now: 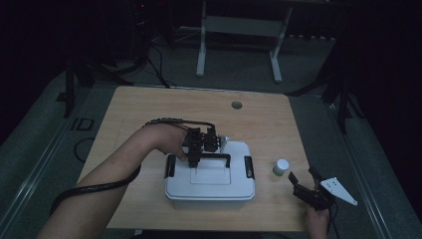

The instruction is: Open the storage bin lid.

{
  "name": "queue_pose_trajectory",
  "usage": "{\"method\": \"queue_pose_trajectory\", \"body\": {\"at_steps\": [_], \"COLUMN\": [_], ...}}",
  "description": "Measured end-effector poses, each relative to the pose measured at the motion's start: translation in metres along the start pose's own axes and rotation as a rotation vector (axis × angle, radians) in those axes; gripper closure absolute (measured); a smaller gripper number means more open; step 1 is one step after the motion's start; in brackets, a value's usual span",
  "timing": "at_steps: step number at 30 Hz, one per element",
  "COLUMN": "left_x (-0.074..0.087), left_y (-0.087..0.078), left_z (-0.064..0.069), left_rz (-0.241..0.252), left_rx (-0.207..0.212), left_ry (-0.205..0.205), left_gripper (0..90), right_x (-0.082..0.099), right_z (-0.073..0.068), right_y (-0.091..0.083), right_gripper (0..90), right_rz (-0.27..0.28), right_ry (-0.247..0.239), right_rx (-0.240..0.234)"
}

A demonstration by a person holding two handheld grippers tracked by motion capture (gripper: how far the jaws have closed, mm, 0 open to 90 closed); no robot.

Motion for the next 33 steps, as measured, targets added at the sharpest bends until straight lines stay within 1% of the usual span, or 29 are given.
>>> {"method": "queue_pose_trajectory", "body": {"at_steps": [2, 4, 6, 15, 20, 23, 25, 27, 29, 32, 33], "left_x": [-0.0007, -0.0013, -0.0014, -0.0011, -0.0005, -0.0001, 0.0008, 0.0009, 0.0001, -0.0002, -0.0002], "left_y": [-0.0001, 0.0002, 0.0005, 0.0006, -0.0001, -0.0006, -0.0012, -0.0016, -0.0017, -0.0021, -0.0026], "left_z": [0.0014, 0.0030, 0.0030, 0.0019, 0.0002, 0.0000, -0.0001, 0.0008, 0.0015, 0.0026, 0.0031], "left_rz": [-0.008, -0.012, -0.017, -0.011, -0.008, 0.002, 0.007, 0.006, 0.007, -0.002, -0.006], "left_rx": [0.008, 0.023, 0.032, 0.053, 0.068, 0.073, 0.077, 0.074, 0.055, 0.043, 0.046], "left_ry": [0.007, 0.002, 0.011, -0.004, 0.001, 0.006, 0.000, 0.001, 0.013, 0.016, 0.017], "left_gripper": [75.9, 79.0, 82.5, 83.5, 83.6, 83.7, 83.8, 83.8, 83.8, 83.7, 83.8], "right_x": [0.0001, 0.0002, 0.0002, 0.0004, 0.0009, 0.0009, 0.0010, 0.0011, 0.0010, 0.0011, 0.0010], "right_z": [-0.0002, -0.0002, -0.0001, -0.0003, -0.0006, -0.0002, -0.0001, -0.0001, -0.0001, 0.0002, 0.0002], "right_y": [0.0001, 0.0002, 0.0001, 0.0006, 0.0011, 0.0010, 0.0010, 0.0011, 0.0010, 0.0010, 0.0010], "right_gripper": [13.3, 13.3, 13.3, 13.4, 13.3, 13.3, 13.3, 13.3, 13.3, 13.3, 13.3], "right_rz": [-0.001, -0.001, -0.001, -0.002, -0.007, -0.007, -0.008, -0.008, -0.008, -0.007, -0.007], "right_ry": [-0.003, -0.003, -0.001, -0.003, -0.011, -0.009, -0.009, -0.010, -0.008, -0.006, -0.006], "right_rx": [0.000, 0.000, 0.000, 0.000, 0.003, 0.005, 0.005, 0.005, 0.005, 0.005, 0.006]}}
Point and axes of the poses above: each handheld gripper's, and its own axes: y roughly forward along the jaws, x roughly out of its underside, z roughly to its right, the point moved 7 cm from there along y, roughly forward along the jaws, and after that the axes turned 4 degrees about z, right-handed, at the moved point
